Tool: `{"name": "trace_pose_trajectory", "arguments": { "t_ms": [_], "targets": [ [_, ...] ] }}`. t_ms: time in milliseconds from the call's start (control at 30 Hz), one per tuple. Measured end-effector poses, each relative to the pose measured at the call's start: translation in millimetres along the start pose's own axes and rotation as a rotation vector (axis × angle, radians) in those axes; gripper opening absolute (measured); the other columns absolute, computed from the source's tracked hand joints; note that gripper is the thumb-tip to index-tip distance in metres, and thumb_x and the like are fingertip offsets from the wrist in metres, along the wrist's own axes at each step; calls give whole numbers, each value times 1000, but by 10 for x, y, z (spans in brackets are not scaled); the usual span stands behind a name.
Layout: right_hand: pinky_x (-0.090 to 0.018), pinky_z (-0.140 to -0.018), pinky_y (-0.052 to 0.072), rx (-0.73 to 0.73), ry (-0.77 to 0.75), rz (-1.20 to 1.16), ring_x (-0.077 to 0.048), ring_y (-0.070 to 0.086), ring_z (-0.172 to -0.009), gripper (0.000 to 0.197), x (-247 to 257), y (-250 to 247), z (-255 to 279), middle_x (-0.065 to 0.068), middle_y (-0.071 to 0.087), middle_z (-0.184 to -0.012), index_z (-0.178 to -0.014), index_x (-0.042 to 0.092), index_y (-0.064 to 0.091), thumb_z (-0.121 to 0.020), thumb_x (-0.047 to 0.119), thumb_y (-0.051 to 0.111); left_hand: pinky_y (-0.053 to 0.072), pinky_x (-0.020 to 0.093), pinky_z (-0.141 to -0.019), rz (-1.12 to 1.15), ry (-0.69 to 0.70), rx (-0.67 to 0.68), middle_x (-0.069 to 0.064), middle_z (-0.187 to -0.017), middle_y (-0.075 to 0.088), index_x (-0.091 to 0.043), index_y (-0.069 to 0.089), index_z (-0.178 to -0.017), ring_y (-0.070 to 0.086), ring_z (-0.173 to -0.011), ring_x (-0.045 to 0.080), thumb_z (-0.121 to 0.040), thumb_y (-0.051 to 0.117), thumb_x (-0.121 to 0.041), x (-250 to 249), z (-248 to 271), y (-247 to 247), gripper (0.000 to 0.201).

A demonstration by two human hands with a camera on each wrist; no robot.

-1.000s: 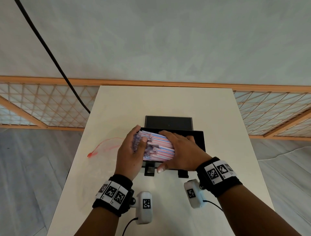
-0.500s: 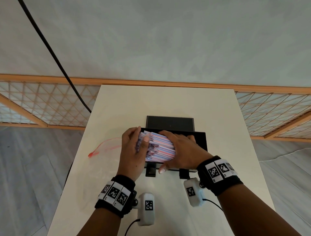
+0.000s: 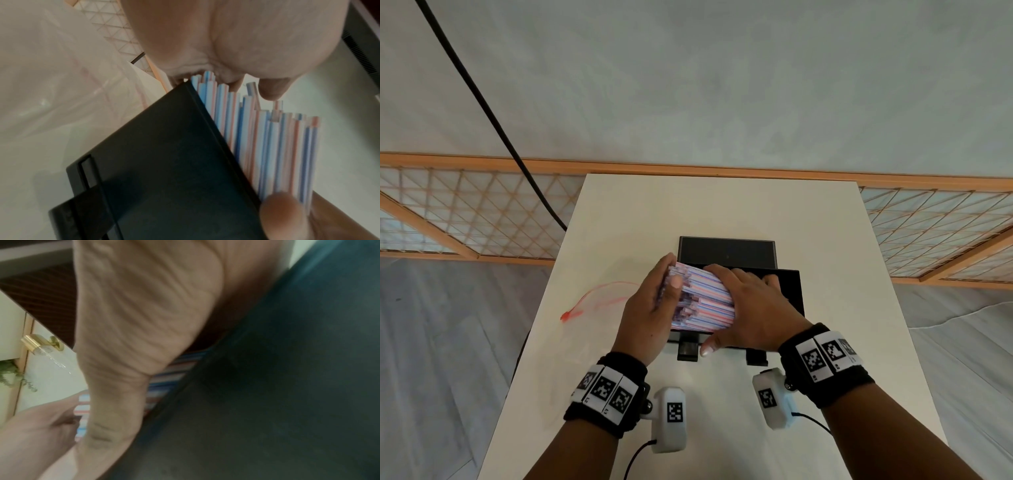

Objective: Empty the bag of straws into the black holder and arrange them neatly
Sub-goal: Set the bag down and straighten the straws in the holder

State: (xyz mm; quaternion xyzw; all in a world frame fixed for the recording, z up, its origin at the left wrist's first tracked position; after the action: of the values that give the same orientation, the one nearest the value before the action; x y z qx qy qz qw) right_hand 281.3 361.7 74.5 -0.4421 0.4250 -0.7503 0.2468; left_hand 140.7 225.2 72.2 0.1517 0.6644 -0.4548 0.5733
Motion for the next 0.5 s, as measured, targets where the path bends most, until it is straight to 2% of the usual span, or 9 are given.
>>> {"name": "trace_pose_trajectory", "arguments": {
  "t_ms": [67, 133, 167, 233, 367, 433, 500],
  "targets": [
    [-50, -110, 29, 11, 8, -19, -16, 50, -129, 129, -7, 49, 11, 9, 49, -145, -153, 39, 17, -48, 94, 66, 41, 13, -102, -34, 24, -5, -11, -153, 42, -31, 40, -149, 48, -133, 4, -94, 28, -63, 22, 12, 15, 65],
    [-50, -110, 28, -5, 17, -14, -15, 51, -127, 126, -15, 59, 20, 10, 51, -142, -152, 38, 21, -48, 96, 63, 39, 13, -104, -9, 40, -46, -13, -161, 28, -26, 44, -147, 36, -142, 3, -88, 25, -73, 34, 33, 31, 78],
    [-50, -110, 27, -20, 20, -3, -15, 52, -125, 124, -19, 56, 27, 10, 52, -140, -151, 38, 24, -49, 97, 62, 40, 9, -102, 11, 52, -84, -14, -161, 27, -23, 46, -146, 35, -142, 0, -86, 24, -77, 36, 50, 29, 83],
    [-50, -113, 25, -40, 21, 5, -14, 51, -126, 122, -23, 49, 46, 11, 51, -140, -150, 37, 26, -50, 96, 62, 41, 4, -99, 7, 87, -146, -11, -157, 35, -20, 49, -143, 39, -137, -5, -86, 23, -78, 35, 85, 32, 86],
    [-48, -117, 20, -95, 14, 0, -13, 44, -137, 125, -6, 62, 89, 10, 46, -149, -151, 31, 32, -49, 94, 65, 45, 31, -109, -62, 85, -116, -6, -144, 50, -21, 48, -142, 50, -131, 7, -91, 24, -73, 44, 121, 87, 77],
    [-46, -117, 19, -137, 9, -6, -13, 38, -141, 125, 1, 62, 116, 9, 43, -151, -151, 30, 36, -48, 94, 64, 46, 34, -108, -59, 74, -122, -7, -142, 52, -22, 48, -142, 51, -129, 8, -93, 27, -66, 46, 120, 79, 69],
    [-43, -116, 20, -166, 12, -15, -14, 33, -141, 124, -1, 67, 142, 8, 40, -151, -151, 30, 37, -49, 94, 63, 48, 32, -105, -43, 71, -130, -8, -139, 54, -24, 47, -142, 54, -126, 7, -94, 30, -62, 35, 130, 57, 64]
  ]
}}
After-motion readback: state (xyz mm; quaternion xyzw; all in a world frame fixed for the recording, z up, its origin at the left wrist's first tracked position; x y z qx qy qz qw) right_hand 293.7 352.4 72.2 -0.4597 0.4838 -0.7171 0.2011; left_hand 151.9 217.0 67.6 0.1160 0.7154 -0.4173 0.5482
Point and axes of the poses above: each hand's wrist, its own z-axis away from the middle knuckle, its own y-axis out of the palm, x = y × z, the point moved 3 cm from there along -z, towards the middle knuckle
